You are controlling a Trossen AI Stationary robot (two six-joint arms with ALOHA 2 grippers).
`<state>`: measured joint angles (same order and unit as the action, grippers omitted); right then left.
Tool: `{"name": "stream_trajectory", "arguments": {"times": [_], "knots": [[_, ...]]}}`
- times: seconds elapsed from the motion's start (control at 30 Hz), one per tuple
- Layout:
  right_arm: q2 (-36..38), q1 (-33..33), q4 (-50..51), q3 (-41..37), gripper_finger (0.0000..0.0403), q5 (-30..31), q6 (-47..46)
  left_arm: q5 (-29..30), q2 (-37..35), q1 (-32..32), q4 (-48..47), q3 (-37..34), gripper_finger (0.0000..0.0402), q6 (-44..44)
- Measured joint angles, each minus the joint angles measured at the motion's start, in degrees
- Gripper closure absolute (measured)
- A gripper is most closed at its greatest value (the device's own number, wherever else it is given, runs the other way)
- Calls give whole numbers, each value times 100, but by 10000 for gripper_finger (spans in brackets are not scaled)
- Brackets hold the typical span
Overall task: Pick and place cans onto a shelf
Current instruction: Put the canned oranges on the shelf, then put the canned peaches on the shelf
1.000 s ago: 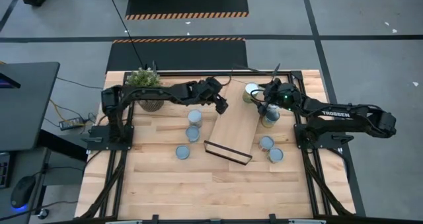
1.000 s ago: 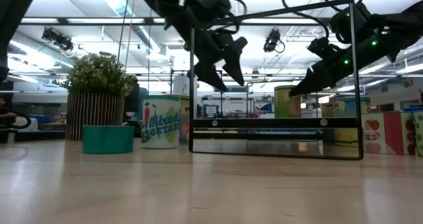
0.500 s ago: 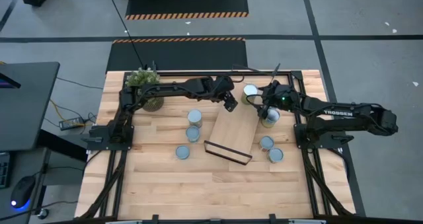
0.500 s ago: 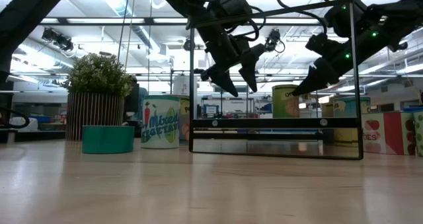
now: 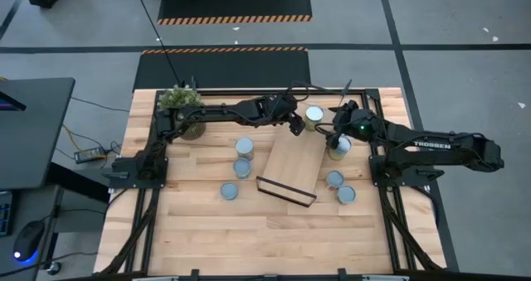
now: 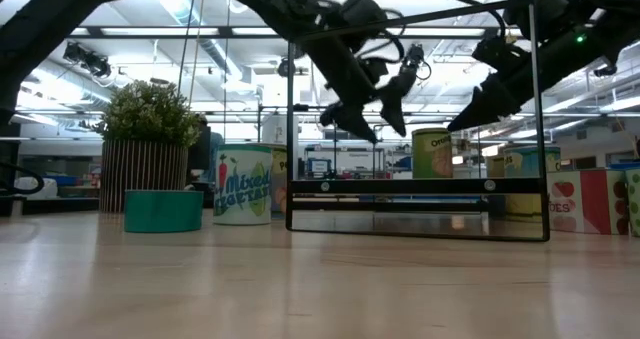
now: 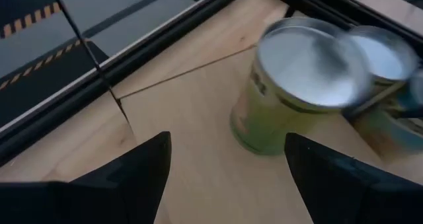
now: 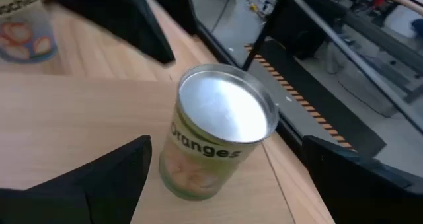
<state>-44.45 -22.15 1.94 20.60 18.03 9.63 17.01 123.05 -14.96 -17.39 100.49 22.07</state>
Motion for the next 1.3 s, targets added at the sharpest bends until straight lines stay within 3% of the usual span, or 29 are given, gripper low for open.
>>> {"name": "stream_trajectory", "arguments": {"times": [0.3, 0.7, 1.0, 1.3], "knots": [[35, 33, 310, 0, 5, 450, -197, 124, 402, -54, 585, -7, 102, -52], [169, 168, 114, 0, 5, 447, -146, 55, 556, 81, 1178, -2, 102, -339], [532, 465, 145, 2, 5, 466, -92, 123, -39, 296, 310, 4, 102, -959], [588, 611, 157, 2, 5, 476, -99, 429, -708, 328, -1612, 0, 102, -775]]}}
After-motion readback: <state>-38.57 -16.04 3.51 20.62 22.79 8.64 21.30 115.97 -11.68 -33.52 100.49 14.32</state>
